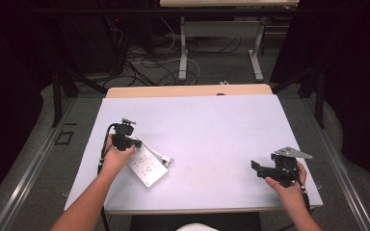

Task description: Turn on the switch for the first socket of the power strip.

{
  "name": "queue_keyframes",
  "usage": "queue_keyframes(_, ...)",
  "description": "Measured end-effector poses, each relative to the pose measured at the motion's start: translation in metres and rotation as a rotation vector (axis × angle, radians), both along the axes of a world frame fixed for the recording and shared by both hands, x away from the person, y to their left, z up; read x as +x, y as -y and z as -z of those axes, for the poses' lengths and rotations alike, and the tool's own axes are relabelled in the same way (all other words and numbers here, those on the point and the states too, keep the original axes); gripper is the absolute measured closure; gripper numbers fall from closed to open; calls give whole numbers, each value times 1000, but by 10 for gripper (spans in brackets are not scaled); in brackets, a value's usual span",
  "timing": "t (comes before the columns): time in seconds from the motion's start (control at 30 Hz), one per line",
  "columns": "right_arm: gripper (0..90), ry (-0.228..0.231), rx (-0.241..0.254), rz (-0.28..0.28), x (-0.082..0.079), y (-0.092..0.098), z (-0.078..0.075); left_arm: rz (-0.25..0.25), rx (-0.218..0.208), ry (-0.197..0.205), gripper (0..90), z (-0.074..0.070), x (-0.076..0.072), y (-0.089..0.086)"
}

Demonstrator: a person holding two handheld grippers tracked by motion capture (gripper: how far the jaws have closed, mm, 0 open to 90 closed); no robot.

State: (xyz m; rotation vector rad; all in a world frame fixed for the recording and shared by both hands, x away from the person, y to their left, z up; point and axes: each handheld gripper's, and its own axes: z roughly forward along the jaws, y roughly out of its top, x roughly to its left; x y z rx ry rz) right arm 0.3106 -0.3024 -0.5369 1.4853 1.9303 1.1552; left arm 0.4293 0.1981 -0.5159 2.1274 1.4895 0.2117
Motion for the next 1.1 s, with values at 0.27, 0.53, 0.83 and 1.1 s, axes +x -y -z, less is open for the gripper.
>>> queue_keyframes(0.27,123,0,1,-1,0,0,0,2,17,2,900,0,0,2)
queue_keyframes(0.53,123,-4,0,-10,0,0,0,-5,0,-2,900,0,0,0)
queue_keyframes(0.83,123,-5,-3,-14,0,0,1,-12,-9,-15,900,0,1,-1)
queue_keyframes(1.1,123,-5,0,-10,0,0,1,-48,55,21,900,2,1,-4)
